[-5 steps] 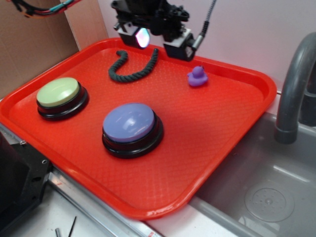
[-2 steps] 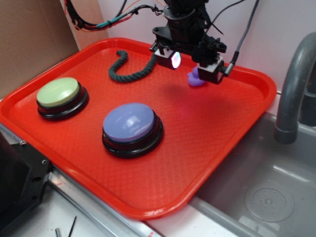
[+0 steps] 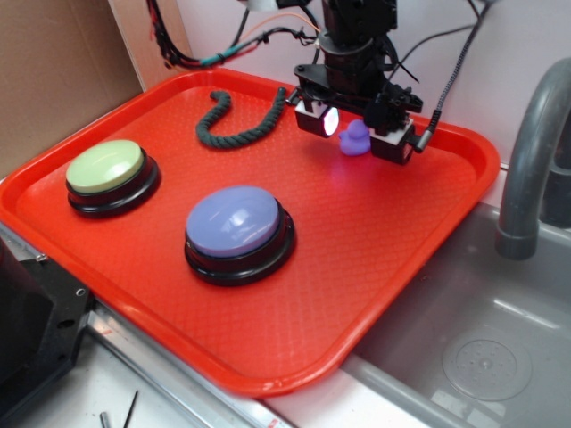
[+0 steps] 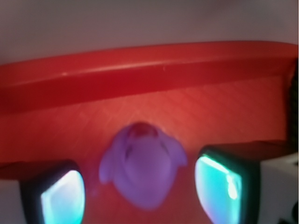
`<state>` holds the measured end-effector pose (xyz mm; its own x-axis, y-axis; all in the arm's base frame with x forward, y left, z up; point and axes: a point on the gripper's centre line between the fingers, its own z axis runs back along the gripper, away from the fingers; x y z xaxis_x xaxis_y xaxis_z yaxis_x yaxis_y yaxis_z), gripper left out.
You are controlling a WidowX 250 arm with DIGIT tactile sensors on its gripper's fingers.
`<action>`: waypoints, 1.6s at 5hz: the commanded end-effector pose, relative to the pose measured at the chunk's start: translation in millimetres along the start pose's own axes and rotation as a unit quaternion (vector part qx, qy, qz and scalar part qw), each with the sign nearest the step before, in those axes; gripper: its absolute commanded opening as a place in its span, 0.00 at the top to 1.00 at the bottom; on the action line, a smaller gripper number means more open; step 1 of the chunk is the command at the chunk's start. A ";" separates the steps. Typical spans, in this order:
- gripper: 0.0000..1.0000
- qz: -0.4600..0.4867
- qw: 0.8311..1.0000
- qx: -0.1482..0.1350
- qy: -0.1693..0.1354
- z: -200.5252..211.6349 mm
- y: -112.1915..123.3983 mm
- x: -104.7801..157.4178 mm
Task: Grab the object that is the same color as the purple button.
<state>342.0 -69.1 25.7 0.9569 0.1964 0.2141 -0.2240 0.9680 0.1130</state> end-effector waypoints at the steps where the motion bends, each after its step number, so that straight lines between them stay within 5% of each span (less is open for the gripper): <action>1: 1.00 0.021 1.000 -0.004 -0.021 4.0 1.4 16.6; 3: 1.00 0.024 0.999 0.007 -0.020 6.4 5.3 13.9; 6: 1.00 -0.034 0.998 -0.029 0.042 107.8 19.8 -18.1; 8: 1.00 0.020 0.998 -0.057 0.038 171.5 53.5 -56.3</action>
<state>242.1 -60.7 174.4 0.9677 0.2275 0.1082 -0.2305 0.9729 0.0156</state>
